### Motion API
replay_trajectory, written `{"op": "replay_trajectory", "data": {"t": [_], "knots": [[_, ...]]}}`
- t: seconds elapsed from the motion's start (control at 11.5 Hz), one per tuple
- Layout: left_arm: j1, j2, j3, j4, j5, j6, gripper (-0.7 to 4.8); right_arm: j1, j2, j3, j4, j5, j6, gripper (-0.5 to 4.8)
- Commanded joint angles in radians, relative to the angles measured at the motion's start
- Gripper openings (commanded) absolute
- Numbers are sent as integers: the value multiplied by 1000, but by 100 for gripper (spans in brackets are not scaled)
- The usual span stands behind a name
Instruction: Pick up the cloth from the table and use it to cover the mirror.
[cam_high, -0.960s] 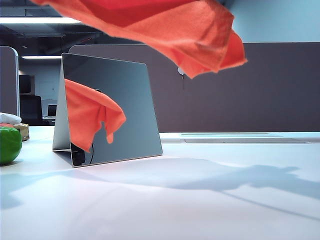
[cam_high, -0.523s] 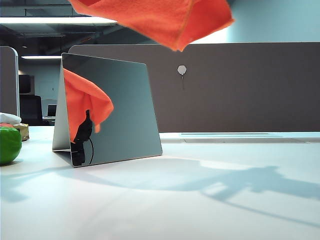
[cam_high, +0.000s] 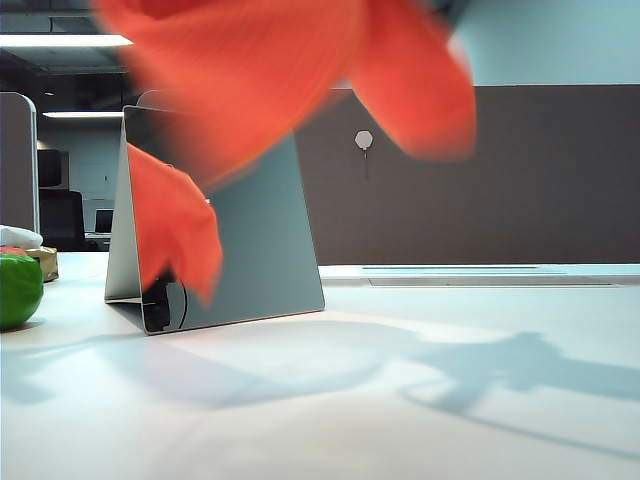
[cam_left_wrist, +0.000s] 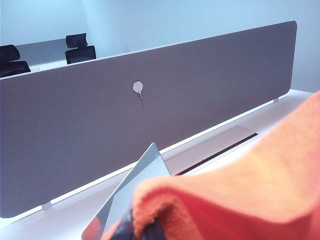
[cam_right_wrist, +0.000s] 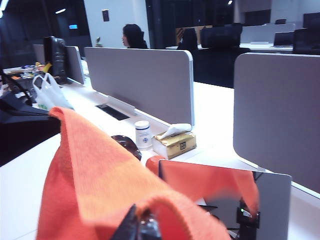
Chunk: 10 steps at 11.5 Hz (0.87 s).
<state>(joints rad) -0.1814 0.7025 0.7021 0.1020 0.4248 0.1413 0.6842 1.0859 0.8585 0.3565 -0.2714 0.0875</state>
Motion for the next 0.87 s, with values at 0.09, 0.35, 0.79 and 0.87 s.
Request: {"op": "replay_trajectory", "data": {"t": [0.09, 0.35, 0.79, 0.87], "knots": [[1, -3, 5, 18, -2, 5, -6, 0, -4, 4, 79, -27, 26, -1], [2, 13, 5, -34, -208, 0, -6, -9, 12, 4, 120, 108, 9, -1], [0, 149, 5, -54, -157, -132, -6, -92, 227, 84, 127, 115, -45, -1], [0, 179, 5, -32, -145, -143, -6, -142, 369, 193, 117, 115, -90, -1]]}}
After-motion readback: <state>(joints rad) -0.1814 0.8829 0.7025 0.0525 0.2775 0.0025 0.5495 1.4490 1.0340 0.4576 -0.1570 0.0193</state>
